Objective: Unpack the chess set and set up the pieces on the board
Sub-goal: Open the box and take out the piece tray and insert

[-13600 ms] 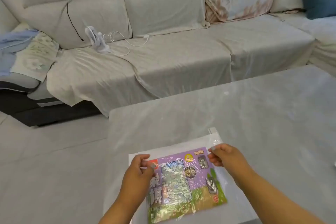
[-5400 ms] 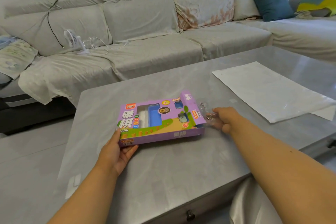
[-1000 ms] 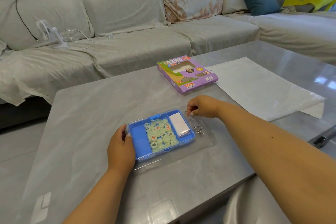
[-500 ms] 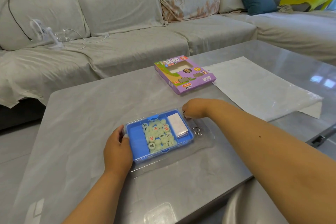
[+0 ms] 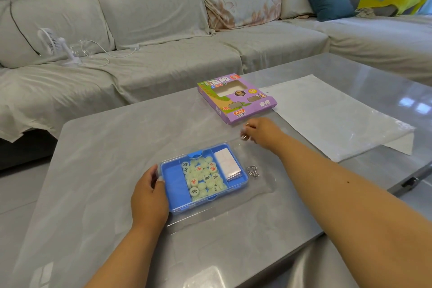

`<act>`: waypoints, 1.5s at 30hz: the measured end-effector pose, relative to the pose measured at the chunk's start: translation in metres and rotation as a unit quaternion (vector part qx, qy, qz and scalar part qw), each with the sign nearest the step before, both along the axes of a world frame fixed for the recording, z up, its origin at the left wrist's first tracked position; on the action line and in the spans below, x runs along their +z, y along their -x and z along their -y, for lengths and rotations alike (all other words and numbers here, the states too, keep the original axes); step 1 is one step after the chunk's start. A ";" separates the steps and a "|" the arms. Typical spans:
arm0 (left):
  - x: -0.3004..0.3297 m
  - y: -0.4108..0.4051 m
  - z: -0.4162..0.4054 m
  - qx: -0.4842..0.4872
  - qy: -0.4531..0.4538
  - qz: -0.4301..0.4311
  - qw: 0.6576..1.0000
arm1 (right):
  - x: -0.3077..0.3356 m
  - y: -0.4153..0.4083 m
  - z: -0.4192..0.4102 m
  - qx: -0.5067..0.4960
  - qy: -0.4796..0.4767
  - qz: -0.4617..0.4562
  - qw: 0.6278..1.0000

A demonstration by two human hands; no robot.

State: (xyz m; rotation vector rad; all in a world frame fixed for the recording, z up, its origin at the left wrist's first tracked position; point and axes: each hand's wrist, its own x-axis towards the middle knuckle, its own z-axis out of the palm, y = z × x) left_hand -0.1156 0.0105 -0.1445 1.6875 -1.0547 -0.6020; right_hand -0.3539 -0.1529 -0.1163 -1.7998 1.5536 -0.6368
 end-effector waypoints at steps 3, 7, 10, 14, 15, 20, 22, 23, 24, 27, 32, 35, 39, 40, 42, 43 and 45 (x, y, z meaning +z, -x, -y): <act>0.003 0.002 -0.001 -0.004 -0.006 0.002 1.000 | -0.011 0.015 0.016 -0.190 -0.095 0.202 0.956; 0.002 0.003 0.000 0.000 -0.005 0.004 1.000 | -0.015 0.023 0.034 -0.223 -0.117 0.160 0.954; -0.002 0.002 0.003 0.010 0.002 0.001 1.000 | -0.009 0.025 0.034 -0.173 -0.054 -0.063 0.981; -0.005 0.000 0.004 0.011 -0.003 0.002 1.000 | -0.010 0.029 0.028 -0.175 -0.103 0.062 0.977; -0.005 0.000 0.004 0.011 -0.003 0.001 1.000 | -0.012 0.032 0.028 -0.196 -0.086 0.114 0.970; -0.006 -0.001 0.004 0.016 -0.006 0.000 1.000 | 0.009 0.031 -0.009 -0.126 -0.010 0.127 0.984; -0.006 -0.002 0.004 0.019 -0.007 0.002 1.000 | 0.023 0.027 -0.036 -0.013 -0.020 0.085 0.996; -0.007 -0.002 0.004 0.019 -0.009 0.003 1.000 | 0.027 0.025 -0.047 0.049 -0.032 0.017 0.998; -0.007 -0.002 0.004 0.019 -0.011 0.004 1.000 | 0.028 0.023 -0.056 0.106 -0.046 -0.069 0.991; -0.007 -0.001 0.003 0.021 -0.012 0.005 1.000 | 0.027 0.013 -0.069 0.203 -0.054 -0.319 0.924; -0.007 -0.001 0.003 0.024 -0.008 -0.001 1.000 | 0.024 0.002 -0.071 0.258 -0.087 -0.393 0.878; -0.009 -0.002 0.005 0.021 -0.011 -0.002 1.000 | 0.025 0.005 -0.071 0.276 -0.089 -0.393 0.872; -0.014 -0.005 0.007 0.022 -0.012 -0.001 1.000 | 0.025 0.014 -0.063 0.295 -0.090 -0.338 0.890; -0.015 -0.006 0.007 0.022 -0.012 0.002 1.000 | 0.026 0.017 -0.060 0.295 -0.096 -0.310 0.899; -0.014 -0.006 0.007 0.023 -0.014 0.004 1.000 | 0.027 0.021 -0.056 0.290 -0.115 -0.270 0.911; -0.013 -0.005 0.006 0.024 -0.016 0.000 1.000 | 0.029 0.023 -0.054 0.285 -0.124 -0.251 0.917; -0.014 -0.005 0.006 0.026 -0.021 -0.004 0.999 | 0.029 0.028 -0.049 0.246 -0.116 -0.180 0.945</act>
